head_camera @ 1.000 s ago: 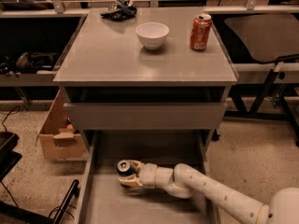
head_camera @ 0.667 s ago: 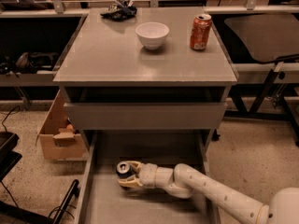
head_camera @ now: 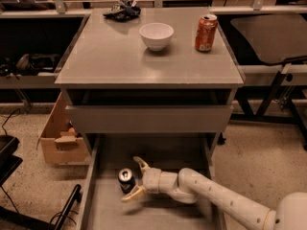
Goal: Place pepsi can into middle drawer
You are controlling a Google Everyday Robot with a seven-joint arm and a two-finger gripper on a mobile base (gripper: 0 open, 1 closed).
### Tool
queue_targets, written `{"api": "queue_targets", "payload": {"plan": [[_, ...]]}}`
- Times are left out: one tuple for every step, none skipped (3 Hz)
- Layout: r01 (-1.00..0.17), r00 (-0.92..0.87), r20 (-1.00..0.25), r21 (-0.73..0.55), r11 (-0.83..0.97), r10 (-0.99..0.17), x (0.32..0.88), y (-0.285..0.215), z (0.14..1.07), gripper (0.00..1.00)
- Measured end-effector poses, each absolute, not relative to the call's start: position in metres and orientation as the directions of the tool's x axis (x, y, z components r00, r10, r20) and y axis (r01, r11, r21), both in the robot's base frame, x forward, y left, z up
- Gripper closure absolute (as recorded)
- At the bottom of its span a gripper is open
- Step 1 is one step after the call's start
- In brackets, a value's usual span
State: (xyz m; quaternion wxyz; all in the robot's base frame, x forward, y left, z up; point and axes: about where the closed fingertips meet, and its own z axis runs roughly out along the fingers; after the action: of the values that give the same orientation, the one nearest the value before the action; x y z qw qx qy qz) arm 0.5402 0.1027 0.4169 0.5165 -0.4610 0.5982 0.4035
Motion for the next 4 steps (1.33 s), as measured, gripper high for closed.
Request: {"api": "queue_targets", "payload": {"plan": [[-0.971,-0.055,-0.988,0.02,0.239,-0.141,0.535,0.096,0.433,0.0],[-0.973,-0.142,-0.971,0.101,0.209,-0.194,0.503,0.069,0.458,0.0],[-0.958,-0.275,-0.912,0.236,0.161,-0.305,0.446,0.051,0.475,0.0],[-0.915,-0.4,-0.813,0.377,0.141,-0.423,0.385,0.043,0.495,0.0]]}}
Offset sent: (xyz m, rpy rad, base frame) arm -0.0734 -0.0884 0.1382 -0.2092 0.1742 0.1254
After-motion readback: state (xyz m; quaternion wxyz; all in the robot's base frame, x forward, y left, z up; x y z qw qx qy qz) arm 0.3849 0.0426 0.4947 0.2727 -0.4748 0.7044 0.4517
